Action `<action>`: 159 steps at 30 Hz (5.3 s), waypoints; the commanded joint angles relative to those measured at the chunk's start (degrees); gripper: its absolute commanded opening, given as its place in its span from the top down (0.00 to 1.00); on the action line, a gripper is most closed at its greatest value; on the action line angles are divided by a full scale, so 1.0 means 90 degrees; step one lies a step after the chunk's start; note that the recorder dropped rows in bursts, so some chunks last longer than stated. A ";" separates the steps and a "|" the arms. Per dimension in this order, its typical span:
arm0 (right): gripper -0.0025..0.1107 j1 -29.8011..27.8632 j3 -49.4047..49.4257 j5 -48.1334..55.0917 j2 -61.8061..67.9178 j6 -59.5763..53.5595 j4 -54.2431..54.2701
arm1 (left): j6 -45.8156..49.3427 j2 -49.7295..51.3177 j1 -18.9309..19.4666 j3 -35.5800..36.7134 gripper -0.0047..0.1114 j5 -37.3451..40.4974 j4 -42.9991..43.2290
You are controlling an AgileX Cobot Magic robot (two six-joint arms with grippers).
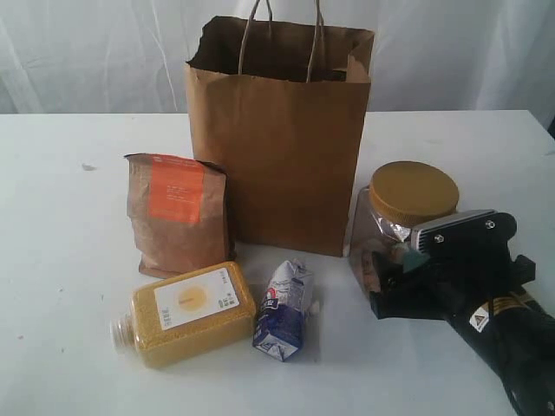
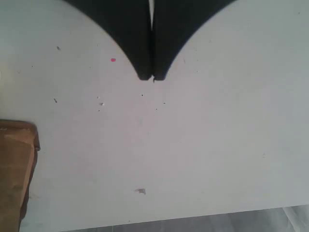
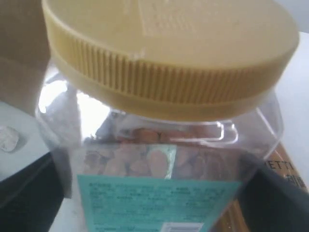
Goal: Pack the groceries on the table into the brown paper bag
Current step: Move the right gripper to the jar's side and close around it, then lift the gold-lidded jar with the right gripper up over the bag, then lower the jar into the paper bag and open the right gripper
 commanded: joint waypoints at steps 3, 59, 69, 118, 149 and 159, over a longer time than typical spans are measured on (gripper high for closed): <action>0.63 -0.0032 -0.0041 0.0085 0.0009 0.0013 -0.0061 | 0.0015 -0.0028 -0.0035 0.0006 0.96 -0.0016 -0.0001; 0.98 -0.0582 -0.5994 0.8608 -0.4119 0.0239 -0.0933 | 0.0015 -0.0028 -0.0035 0.0006 0.96 -0.0016 -0.0001; 0.98 -0.0776 -0.6870 0.6464 -0.2530 -0.0335 -0.1230 | 0.0015 -0.0028 -0.0035 0.0006 0.96 -0.0016 -0.0001; 0.98 -0.0274 -0.7090 0.5540 -0.0478 0.0497 -0.1248 | 0.0015 -0.0028 -0.0035 0.0006 0.96 -0.0016 -0.0001; 0.75 -0.0274 -0.7090 0.7009 -0.0304 -0.1698 -0.1262 | 0.0015 -0.0028 -0.0035 0.0006 0.96 -0.0016 -0.0001; 0.76 -0.0274 -0.7090 0.7112 -0.0146 -0.1660 -0.1262 | 0.0015 -0.0028 -0.0035 0.0006 0.96 -0.0016 -0.0001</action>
